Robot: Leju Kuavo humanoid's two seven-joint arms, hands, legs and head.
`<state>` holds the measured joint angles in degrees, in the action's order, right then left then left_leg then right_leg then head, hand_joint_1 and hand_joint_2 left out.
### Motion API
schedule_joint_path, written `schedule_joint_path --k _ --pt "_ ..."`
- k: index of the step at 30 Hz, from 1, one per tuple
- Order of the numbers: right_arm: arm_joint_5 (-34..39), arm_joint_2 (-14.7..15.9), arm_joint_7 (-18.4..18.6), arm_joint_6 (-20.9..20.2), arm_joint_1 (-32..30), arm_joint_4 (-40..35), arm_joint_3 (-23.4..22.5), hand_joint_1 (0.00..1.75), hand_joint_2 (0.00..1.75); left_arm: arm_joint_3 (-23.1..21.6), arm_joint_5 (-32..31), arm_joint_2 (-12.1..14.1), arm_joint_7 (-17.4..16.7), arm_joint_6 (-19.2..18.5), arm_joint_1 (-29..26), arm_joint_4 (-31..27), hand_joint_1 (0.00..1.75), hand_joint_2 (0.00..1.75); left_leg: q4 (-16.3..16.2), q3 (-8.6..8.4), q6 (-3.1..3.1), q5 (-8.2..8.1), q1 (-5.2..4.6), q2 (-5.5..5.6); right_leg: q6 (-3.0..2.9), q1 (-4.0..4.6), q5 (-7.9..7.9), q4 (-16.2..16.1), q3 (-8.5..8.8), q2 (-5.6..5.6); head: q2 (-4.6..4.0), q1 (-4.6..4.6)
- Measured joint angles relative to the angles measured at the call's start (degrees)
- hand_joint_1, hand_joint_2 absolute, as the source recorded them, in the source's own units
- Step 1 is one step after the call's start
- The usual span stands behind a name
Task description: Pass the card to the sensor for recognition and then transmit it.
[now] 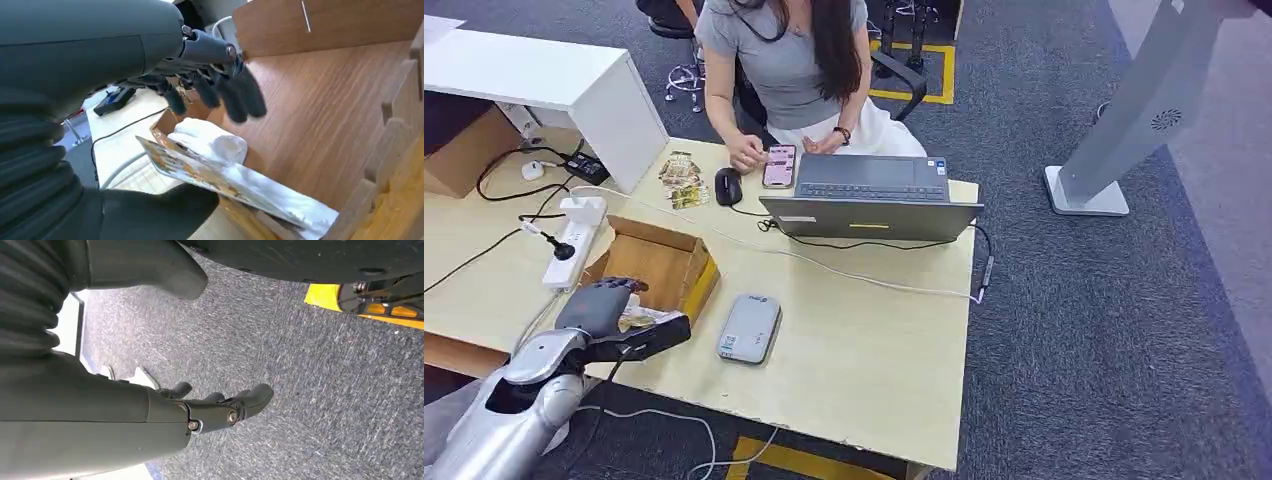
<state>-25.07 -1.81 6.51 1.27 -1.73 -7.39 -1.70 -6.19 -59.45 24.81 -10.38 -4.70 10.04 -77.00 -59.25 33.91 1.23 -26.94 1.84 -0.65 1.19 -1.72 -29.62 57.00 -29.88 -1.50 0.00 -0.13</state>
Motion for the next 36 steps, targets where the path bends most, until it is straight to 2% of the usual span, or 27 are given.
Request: schedule_joint_path --k 31,36 --pt "0.04 0.00 0.00 0.00 0.00 0.00 0.04 0.00 1.75 0.00 0.24 -0.11 1.00 1.31 -0.32 0.00 1.75 1.75 0.00 0.00 0.00 0.00 0.00 0.01 0.00 0.00 0.00 0.00 0.00 -0.01 0.00 0.00" --pt "0.04 0.00 0.00 0.09 0.03 0.00 0.09 0.00 1.75 -0.02 -0.94 -0.72 1.88 3.91 1.26 0.00 1.75 1.75 -0.01 -0.01 0.00 0.01 0.00 0.03 0.00 0.00 0.00 -0.01 -0.13 -0.02 0.00 0.00"
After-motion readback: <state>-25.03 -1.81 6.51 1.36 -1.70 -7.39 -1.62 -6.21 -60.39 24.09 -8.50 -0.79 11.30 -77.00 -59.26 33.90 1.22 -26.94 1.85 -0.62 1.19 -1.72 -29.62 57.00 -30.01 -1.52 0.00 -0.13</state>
